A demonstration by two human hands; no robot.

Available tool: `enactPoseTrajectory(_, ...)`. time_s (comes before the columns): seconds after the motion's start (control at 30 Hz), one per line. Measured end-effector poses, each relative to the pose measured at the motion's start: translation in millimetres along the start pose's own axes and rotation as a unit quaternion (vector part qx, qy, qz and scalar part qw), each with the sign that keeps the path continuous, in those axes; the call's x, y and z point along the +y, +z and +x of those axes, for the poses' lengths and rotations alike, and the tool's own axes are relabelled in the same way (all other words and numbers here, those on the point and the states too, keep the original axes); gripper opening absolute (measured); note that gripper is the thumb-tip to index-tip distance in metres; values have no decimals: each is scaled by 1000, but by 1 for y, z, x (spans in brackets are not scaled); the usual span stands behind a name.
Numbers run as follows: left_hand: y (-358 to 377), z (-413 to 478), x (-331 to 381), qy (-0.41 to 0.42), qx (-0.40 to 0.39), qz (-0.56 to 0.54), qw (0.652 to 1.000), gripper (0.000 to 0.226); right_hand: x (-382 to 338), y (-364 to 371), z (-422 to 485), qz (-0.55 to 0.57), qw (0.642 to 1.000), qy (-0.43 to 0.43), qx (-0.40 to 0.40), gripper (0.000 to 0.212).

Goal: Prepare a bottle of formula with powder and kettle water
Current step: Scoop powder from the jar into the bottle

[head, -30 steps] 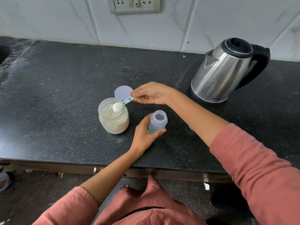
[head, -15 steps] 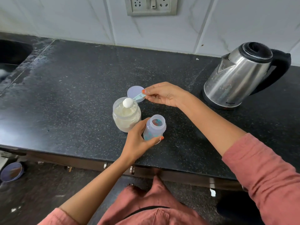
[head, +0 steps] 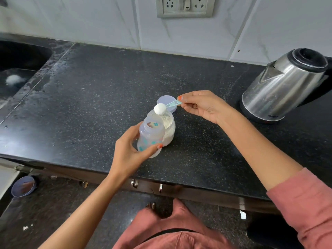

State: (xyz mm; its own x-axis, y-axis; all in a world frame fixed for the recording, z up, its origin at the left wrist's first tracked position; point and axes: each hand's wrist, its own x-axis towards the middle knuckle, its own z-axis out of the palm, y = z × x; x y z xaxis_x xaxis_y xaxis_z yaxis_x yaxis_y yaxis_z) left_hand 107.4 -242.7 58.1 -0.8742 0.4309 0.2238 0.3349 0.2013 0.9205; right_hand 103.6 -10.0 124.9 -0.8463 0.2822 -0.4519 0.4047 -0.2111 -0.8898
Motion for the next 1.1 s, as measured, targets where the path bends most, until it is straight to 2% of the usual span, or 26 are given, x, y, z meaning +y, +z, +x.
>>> enactPoseTrajectory(0.17,-19,15,-4,3,23,30,999,54,-3,6,-10,13,999,-25,33,4)
enactPoseTrajectory(0.33,-24,28,-14,-2,12,62,998,55,-8,8,-20,32,997,-41,63,5)
enactPoseTrajectory(0.63,-23,45,-17,-10,-9,79,997,56,-10,21,-34,42,994,-70,70,4)
enactPoseTrajectory(0.87,-24,51,-10,-22,-11,57,998,52,-10,35,-40,-35,980,-166,104,6)
enactPoseTrajectory(1.1,-23,56,-4,-33,-20,50,998,53,-8,45,-42,-127,939,-291,130,13)
